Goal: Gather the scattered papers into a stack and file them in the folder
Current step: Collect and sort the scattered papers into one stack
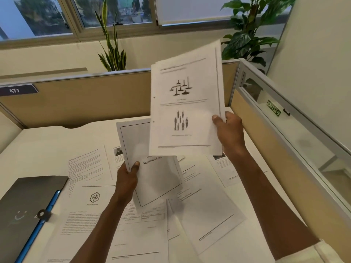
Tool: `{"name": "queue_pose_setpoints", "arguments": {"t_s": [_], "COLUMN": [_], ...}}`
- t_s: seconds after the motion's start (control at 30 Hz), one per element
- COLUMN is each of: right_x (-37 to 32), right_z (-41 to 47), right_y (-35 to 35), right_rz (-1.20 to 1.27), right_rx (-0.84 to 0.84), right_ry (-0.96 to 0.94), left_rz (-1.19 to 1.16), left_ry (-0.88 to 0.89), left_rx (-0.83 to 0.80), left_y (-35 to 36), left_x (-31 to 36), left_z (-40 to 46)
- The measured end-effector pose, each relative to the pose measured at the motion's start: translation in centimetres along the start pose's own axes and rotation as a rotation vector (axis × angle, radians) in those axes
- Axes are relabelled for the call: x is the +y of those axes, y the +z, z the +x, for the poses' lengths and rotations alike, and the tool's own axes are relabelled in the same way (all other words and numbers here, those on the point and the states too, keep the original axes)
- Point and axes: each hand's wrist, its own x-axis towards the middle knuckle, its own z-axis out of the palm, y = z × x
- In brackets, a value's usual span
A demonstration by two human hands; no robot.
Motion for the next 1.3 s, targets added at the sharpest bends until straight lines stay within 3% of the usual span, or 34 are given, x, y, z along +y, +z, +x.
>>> {"name": "queue_pose_setpoints", "arguments": {"t_s": [0.1, 0.27, 0.47, 0.6, 0.77, 0.9, 1.3], "right_x": [0.9, 4.1, 6.8, 7.3, 7.6, 8.6, 11.4], "right_z": [-1.3, -4.0, -5.9, -6.7, -7.0, -7.0, -8.8], "right_y": [0.1, 0.8, 0.5, 0.5, 0.2, -0.3, -0.2], "right_rz": [0.056, -0.064, -0.102, -0.113, -0.05, 0.013, 0.116], "right_rx": [-0.164, -0.266, -0.346, -0.258, -0.22, -0.221, -0.361], "right_ry": [0.196, 0.286, 0.27, 0.132, 0.01, 0.035, 0.199], "left_rz": [-0.08, -0.137, -0.265, -0.382, -0.222, -0.226, -0.09], "left_ry": [-0.039, -0.146, -0.163, -0.107, 0.148, 0.222, 0.141], "left_rx": [-0.088, -0.224, -0.288, -0.325, -0.248, -0.205, -0.245], "left_y": [0.2, 0.8, 1.2, 2.1, 3.0, 3.5, 4.3], "left_x": [0.6, 1.3, 1.7, 2.3, 3.3, 3.4, -0.3], "left_z": [-0.4, -1.4, -2.5, -2.9, -3.5, -4.1, -5.9]}}
